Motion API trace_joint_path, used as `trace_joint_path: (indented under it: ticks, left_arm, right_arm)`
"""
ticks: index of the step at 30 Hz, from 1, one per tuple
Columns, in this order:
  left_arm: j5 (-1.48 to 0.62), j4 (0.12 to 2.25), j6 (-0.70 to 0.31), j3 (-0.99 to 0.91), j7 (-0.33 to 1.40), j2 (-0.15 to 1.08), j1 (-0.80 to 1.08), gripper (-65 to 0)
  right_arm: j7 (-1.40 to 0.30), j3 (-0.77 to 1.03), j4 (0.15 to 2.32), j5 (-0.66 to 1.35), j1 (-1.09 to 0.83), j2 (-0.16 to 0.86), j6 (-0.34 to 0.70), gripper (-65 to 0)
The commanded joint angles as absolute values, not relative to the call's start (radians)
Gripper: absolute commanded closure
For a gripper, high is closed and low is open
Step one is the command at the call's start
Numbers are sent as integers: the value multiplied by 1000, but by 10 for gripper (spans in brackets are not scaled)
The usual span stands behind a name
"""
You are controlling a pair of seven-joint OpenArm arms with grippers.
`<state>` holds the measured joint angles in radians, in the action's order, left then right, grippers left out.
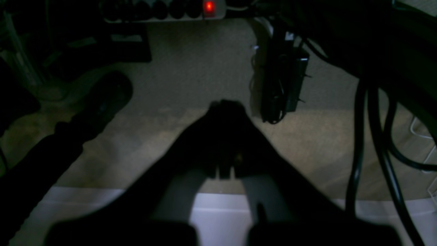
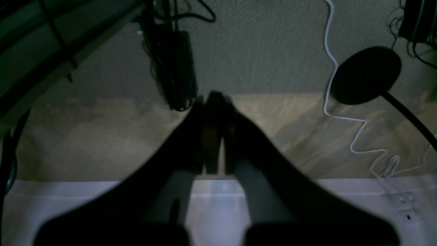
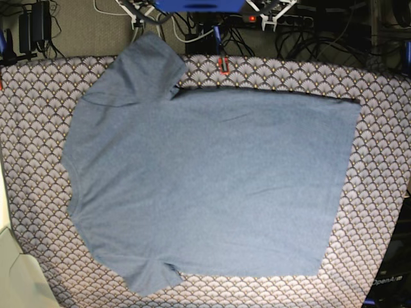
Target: Fold the T-shirt properly
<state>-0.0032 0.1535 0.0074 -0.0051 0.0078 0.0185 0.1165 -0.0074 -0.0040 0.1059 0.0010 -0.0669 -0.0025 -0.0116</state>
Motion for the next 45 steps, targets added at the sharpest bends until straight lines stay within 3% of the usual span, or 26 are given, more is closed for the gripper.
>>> trace_joint_path:
  ticks: [1,23,27,35,45]
  left_arm:
    - [1,157,12,-5,8,16,122,-3]
    - [1,179,12,-5,-2,19,159,-3]
    - [1,361,12,-5,7,24,265,-3]
    - [-1,820,12,-5,8,53,521,-3]
    - [-1,1494,12,-7,10,108,881,-3]
  right_arm:
    - [-8,-5,108,4,-71,-1,1,0]
    - [7,-7,134,2,-102,13,1,0]
    - [27,-7,311,2,-214,21,2,0]
    - [25,-1,860,2,-512,58,5,0]
    - [18,4,1454,2,-848,117,5,0]
